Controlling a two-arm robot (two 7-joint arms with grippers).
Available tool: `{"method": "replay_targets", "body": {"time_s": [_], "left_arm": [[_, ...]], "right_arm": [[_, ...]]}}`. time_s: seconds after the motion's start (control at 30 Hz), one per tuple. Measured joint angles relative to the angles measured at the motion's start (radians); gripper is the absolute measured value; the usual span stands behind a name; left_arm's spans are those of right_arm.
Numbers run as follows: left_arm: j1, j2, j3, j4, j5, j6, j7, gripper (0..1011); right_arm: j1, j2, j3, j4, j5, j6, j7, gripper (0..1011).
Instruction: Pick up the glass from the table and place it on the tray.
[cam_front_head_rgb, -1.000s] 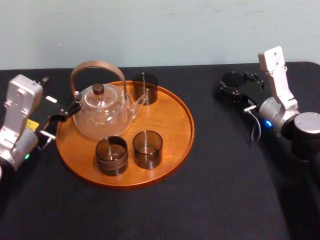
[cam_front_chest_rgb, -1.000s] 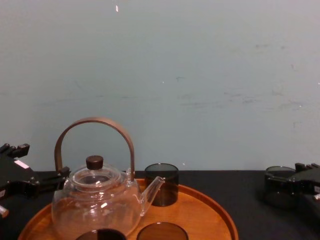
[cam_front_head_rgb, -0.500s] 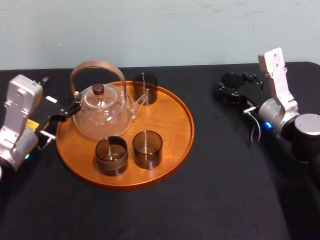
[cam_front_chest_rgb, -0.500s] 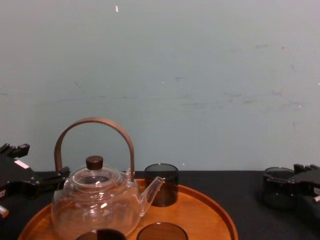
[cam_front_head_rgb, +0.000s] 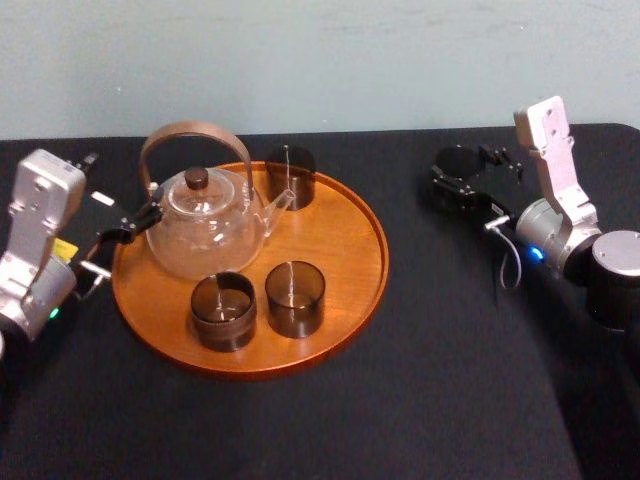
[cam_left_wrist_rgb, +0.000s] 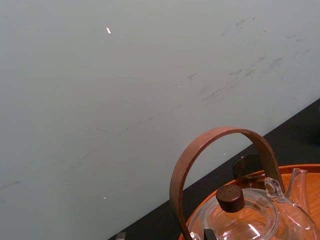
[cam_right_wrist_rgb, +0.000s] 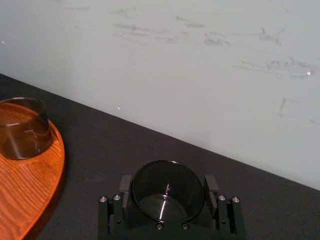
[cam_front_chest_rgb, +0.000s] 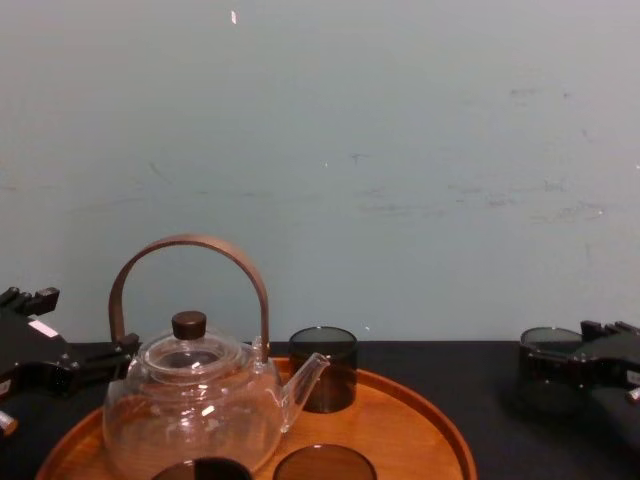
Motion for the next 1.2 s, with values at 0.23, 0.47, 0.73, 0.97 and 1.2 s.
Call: {"method": "replay_targets", "body": {"time_s": [0.23,0.47,0.73,0.97,1.2], "left_arm": [[0.0,0.0,0.0,0.0,0.0,0.0,0.0,1009],[0.0,0.0,0.0,0.0,0.0,0.0,0.0,1010],[0.0,0.0,0.0,0.0,0.0,0.0,0.0,1010],[0.0,0.0,0.0,0.0,0.0,0.0,0.0,1010],[0.0,0.0,0.0,0.0,0.0,0.0,0.0,1009]], "right_arm": [[-0.038,0.012,-0.005,-0.089,0.004,0.026,0.0,898],[-0.066,0.02,-0.014,-0.162,0.009,0.052,0.0,898],[-0.093,0.028,-0.033,-0.243,0.012,0.08,0.004,898],[-0.105,0.032,-0.052,-0.292,0.012,0.095,0.009,898],[-0.106,0.028,-0.071,-0.312,0.016,0.105,0.015,898]]}}
